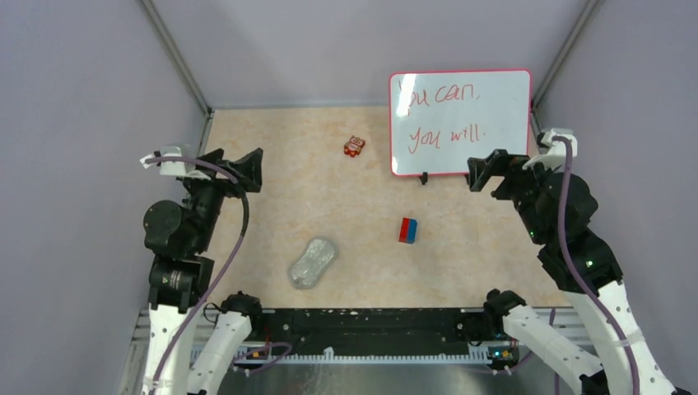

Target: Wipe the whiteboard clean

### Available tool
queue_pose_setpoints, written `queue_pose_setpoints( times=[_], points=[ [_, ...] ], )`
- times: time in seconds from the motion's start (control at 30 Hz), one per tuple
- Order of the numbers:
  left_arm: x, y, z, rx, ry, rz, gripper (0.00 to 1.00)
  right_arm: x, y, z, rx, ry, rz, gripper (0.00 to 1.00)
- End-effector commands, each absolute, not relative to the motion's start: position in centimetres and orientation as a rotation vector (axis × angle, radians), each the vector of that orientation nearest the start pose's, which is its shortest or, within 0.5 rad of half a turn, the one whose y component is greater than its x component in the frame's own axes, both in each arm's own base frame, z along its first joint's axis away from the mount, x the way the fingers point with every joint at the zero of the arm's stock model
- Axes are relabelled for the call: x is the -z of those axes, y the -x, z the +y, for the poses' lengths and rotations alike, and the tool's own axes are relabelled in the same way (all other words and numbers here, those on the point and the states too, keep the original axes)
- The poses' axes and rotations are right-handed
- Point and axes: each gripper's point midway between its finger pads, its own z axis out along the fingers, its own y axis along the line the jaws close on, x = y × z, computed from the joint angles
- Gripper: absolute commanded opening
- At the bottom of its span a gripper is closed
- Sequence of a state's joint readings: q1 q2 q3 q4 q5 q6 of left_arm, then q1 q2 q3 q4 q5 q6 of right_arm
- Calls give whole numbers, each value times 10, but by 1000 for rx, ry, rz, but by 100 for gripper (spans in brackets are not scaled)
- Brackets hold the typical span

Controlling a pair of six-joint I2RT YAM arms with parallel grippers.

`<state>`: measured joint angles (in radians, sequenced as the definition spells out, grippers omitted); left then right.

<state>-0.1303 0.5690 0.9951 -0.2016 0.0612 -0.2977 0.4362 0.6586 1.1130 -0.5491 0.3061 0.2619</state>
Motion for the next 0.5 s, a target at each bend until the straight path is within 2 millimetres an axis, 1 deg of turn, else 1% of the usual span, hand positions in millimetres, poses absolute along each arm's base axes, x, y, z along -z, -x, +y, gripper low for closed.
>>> queue_pose_setpoints(
  times=[0.0, 0.07, 0.2, 0.23, 0.33, 0.47],
  points=[
    [-403, -256, -67, 419, -7, 1444, 99, -339, -256, 68, -215, -83, 1775, 99],
    [-390, -260, -71, 426, -30, 1495, 99, -319, -265, 76, -212, -62, 1845, 99],
    [-366, -264, -79, 445, -70, 1587, 99, -274, -280, 104, -282, -23, 2004, 99],
    [-361, -264, -81, 455, -79, 1604, 99, -263, -281, 117, -341, 2, 2046, 99],
    [-341, -267, -90, 504, -107, 1651, 99, -230, -285, 151, -462, -4, 2151, 99],
    [-318, -269, -103, 582, -136, 1693, 99, -194, -282, 204, -492, -32, 2241, 99]
  ],
)
